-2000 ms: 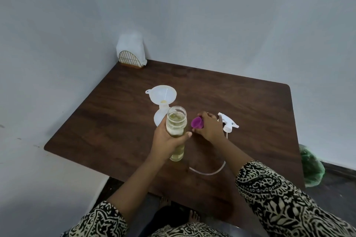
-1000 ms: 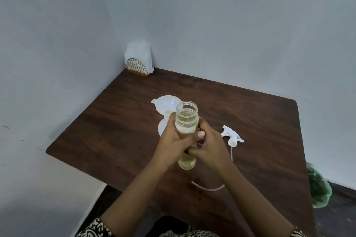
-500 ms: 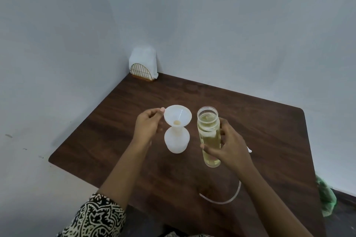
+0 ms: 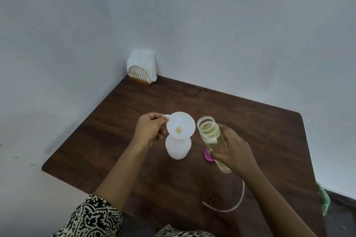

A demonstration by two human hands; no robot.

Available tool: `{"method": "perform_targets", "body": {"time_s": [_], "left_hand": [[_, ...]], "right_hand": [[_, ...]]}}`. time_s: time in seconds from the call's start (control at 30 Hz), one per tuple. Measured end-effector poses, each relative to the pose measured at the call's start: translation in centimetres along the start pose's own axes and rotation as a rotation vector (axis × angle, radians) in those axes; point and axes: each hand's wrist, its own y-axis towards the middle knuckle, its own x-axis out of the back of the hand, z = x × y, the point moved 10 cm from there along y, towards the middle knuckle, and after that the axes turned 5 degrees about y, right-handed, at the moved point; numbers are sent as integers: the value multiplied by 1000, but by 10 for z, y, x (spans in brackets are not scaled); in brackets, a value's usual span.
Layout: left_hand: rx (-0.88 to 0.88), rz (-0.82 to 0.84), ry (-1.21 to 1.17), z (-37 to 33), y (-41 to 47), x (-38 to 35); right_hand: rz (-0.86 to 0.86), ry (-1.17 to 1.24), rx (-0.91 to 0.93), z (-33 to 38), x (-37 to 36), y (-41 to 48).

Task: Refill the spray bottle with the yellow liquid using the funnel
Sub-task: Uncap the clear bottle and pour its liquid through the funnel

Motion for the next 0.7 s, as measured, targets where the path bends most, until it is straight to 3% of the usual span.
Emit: {"method": "perform_targets", "body": {"time_s": [0.4, 0.7], "left_hand": [[34, 82, -61, 4, 7, -1], [35, 86, -71, 7, 10, 0]], "right_hand": [[89, -326, 6, -3, -8, 11], [109, -422, -11, 2, -3, 12]]}}
